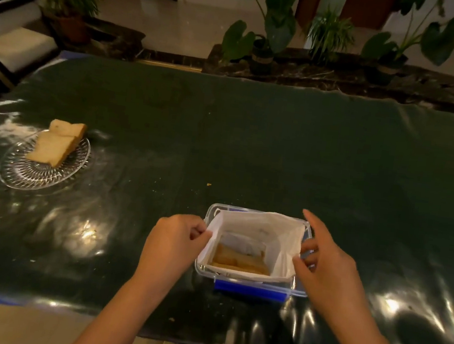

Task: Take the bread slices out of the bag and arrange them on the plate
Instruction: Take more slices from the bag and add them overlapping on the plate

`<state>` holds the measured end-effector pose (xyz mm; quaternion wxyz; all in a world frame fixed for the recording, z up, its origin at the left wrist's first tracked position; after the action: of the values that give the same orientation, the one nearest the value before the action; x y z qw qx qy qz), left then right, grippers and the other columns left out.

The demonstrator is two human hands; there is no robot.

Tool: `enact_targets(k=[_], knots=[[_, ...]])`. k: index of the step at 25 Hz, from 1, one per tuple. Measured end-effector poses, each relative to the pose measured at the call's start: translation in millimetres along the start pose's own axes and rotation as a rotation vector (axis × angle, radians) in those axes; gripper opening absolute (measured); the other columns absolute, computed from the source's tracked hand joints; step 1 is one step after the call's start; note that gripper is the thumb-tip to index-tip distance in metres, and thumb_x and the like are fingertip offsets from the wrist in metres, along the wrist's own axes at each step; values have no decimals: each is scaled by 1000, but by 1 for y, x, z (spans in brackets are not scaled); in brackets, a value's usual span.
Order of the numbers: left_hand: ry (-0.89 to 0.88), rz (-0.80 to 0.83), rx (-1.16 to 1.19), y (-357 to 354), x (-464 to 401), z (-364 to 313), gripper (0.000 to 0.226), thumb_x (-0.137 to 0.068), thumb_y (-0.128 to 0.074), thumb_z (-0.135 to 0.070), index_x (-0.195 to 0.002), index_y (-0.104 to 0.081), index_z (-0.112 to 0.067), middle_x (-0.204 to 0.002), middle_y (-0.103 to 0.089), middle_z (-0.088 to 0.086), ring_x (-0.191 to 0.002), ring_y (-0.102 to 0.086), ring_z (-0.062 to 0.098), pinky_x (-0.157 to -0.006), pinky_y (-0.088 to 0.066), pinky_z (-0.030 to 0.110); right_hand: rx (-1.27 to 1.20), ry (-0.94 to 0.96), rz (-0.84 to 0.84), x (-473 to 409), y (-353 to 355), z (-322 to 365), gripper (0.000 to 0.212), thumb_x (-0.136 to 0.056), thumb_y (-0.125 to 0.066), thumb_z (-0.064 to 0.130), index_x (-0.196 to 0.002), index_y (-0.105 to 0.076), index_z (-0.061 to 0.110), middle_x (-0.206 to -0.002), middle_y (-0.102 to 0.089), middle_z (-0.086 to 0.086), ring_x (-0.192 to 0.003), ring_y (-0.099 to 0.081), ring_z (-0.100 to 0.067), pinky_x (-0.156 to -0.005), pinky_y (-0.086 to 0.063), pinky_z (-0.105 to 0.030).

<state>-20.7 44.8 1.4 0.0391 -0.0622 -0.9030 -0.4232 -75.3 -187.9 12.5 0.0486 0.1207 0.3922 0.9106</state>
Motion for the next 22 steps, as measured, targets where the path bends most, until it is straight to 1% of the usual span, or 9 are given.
enact_targets(k=[1, 3, 4, 6, 8, 9, 13, 15, 22], knots=[[-8, 14, 8, -1, 3, 1, 14, -80, -66, -27, -68, -63, -34, -64, -66, -11, -61, -62, 1, -60, -52, 19, 86, 55, -43, 2, 9, 10, 72, -79, -66, 15, -135, -29, 41, -91, -52, 15, -76, -56, 1, -60, -43, -10], [-21, 30, 19, -1, 6, 3, 16, -80, -65, -28, -68, -62, -37, -64, -65, -12, -60, -62, 0, -60, -52, 17, 143, 267, -122, 5, 24, 45, 49, -75, -67, 21, -119, -51, 35, -89, -52, 18, -78, -57, 1, -59, -46, -8], [-29, 41, 24, -2, 9, 4, 16, -80, -65, -29, -68, -61, -38, -63, -65, -13, -60, -62, -2, -60, -52, 17, 121, 349, -70, 4, 22, 64, 36, -73, -65, 26, -107, -59, 37, -86, -56, 20, -78, -59, 2, -63, -49, -8], [-50, 63, 34, -3, 14, 5, 15, -81, -65, -30, -69, -62, -39, -63, -65, -13, -61, -61, -4, -59, -52, 18, 93, 356, 214, -5, -7, 89, 29, -72, -65, 31, -101, -63, 37, -91, -65, 18, -84, -61, 4, -71, -53, -14], [-54, 82, 45, -5, 19, 6, 8, -81, -64, -31, -75, -66, -35, -68, -67, -12, -63, -62, -2, -63, -55, 21, 241, 260, 534, -16, -53, 89, 34, -77, -67, 24, -111, -62, 29, -108, -66, 9, -94, -60, -4, -76, -49, -19], [-50, 88, 53, -6, 20, 7, 5, -81, -64, -30, -79, -67, -34, -71, -67, -13, -65, -62, -2, -66, -55, 21, 360, 239, 604, -21, -72, 85, 36, -79, -66, 23, -115, -60, 24, -114, -64, 3, -97, -58, -10, -75, -46, -19], [-60, 102, 101, -7, 22, 10, 6, -82, -64, -27, -82, -68, -32, -73, -68, -12, -67, -63, -3, -67, -53, 17, 659, 111, 648, -34, -120, 49, 45, -80, -65, 21, -122, -50, 14, -122, -57, -10, -109, -53, -26, -95, -44, -37], [-77, 103, 137, -8, 25, 8, 6, -81, -65, -26, -82, -69, -30, -73, -69, -12, -69, -64, -5, -68, -53, 16, 747, 92, 694, -35, -133, 32, 52, -77, -67, 20, -124, -47, 14, -122, -56, -11, -110, -52, -28, -97, -44, -40], [-29, 99, 168, -12, 31, 16, 8, -81, -65, -25, -74, -69, -27, -64, -68, -10, -65, -63, -6, -64, -47, 10, 575, -76, 455, -55, -142, -18, 50, -78, -65, 39, -122, -47, 23, -123, -55, -5, -111, -52, -26, -94, -41, -37]])
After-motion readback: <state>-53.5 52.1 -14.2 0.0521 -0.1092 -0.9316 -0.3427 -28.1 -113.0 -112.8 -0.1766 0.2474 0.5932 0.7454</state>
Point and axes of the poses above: each hand's wrist, its own x-axis away from the middle knuckle, its own y-axis out of the back of the hand, z = x × y, the point moved 8 cm from there along -x, towards the middle knuckle
